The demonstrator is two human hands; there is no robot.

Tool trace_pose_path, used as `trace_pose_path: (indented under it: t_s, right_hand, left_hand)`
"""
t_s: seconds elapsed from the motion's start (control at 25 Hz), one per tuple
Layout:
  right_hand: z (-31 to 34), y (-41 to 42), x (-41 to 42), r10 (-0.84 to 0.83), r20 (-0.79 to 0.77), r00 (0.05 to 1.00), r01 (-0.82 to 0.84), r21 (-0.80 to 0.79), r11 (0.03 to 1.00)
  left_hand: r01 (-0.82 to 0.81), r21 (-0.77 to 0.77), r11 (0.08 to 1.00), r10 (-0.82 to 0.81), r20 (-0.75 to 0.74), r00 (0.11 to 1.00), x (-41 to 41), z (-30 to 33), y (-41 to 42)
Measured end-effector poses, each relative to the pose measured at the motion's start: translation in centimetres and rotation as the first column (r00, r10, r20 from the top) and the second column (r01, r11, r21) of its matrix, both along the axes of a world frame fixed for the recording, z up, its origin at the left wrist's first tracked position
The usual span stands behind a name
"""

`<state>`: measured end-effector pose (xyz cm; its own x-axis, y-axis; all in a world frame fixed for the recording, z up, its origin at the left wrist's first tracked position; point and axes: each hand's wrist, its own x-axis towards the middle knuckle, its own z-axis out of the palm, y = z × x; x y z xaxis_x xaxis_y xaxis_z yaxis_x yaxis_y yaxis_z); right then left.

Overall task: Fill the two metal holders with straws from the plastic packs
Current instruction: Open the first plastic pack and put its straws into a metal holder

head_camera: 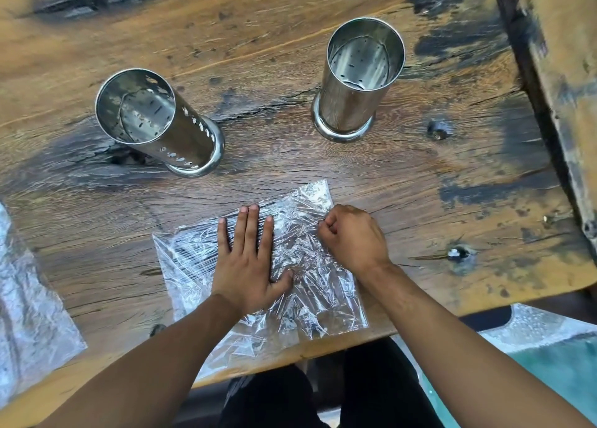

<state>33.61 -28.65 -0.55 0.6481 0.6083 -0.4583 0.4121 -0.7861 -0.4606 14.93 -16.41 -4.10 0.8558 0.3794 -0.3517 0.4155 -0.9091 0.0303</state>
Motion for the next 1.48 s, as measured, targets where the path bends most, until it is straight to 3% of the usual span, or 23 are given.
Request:
trace_pose_path:
  t_s: [0.24, 0.44, 0.6, 0.8, 0.92, 1.08, 1.28, 1.48]
  right_hand:
    - [1.0, 0.0, 0.9, -0.006, -0.011, 1.000, 0.005, -0.012, 1.000]
    - [0.8, -2.1, 4.3, -0.107, 0.046, 0.993, 0.110, -0.059, 0.992]
    - [0.5, -3.3, 4.4, -0.077, 0.010, 0.997, 0.077, -0.065, 0.995]
    - [1.7, -3.9, 3.9, -0.413, -0.249, 0.876, 0.437, 0.047, 0.898]
    - [3.4, -3.6, 1.3, -0.181, -0.247, 0.952, 0.171, -0.060, 0.983]
    - [2.7, -3.5, -0.9, 0.059, -0.192, 0.980, -0.101, -0.215, 0.971]
    - [1.4, -5.9, -0.7, 0.081, -0.301, 0.950, -0.123, -0.124, 0.985]
    - [0.8, -9.2, 1.2, 0.027, -0.228, 0.973, -0.054, -0.112, 0.992]
  left_hand:
    - [0.001, 0.003, 1.000, -0.001, -0.001, 1.000, 0.0, 0.0, 0.0]
    - [0.011, 0.007, 1.000, -0.011, 0.002, 1.000, -0.1, -0.1, 0.0]
    - [0.008, 0.011, 1.000, -0.008, -0.002, 1.000, 0.0, -0.1, 0.1]
    - [0.007, 0.012, 1.000, -0.007, 0.006, 1.000, 0.0, -0.1, 0.0]
    - [0.008, 0.013, 1.000, -0.008, 0.000, 1.000, 0.0, 0.0, 0.0]
    - [0.008, 0.009, 1.000, -0.008, -0.007, 1.000, 0.0, 0.0, 0.0]
    - [-0.008, 0.013, 1.000, 0.009, -0.012, 1.000, 0.0, -0.1, 0.0]
    - [-0.004, 0.015, 1.000, 0.005, -0.015, 1.000, 0.0, -0.1, 0.0]
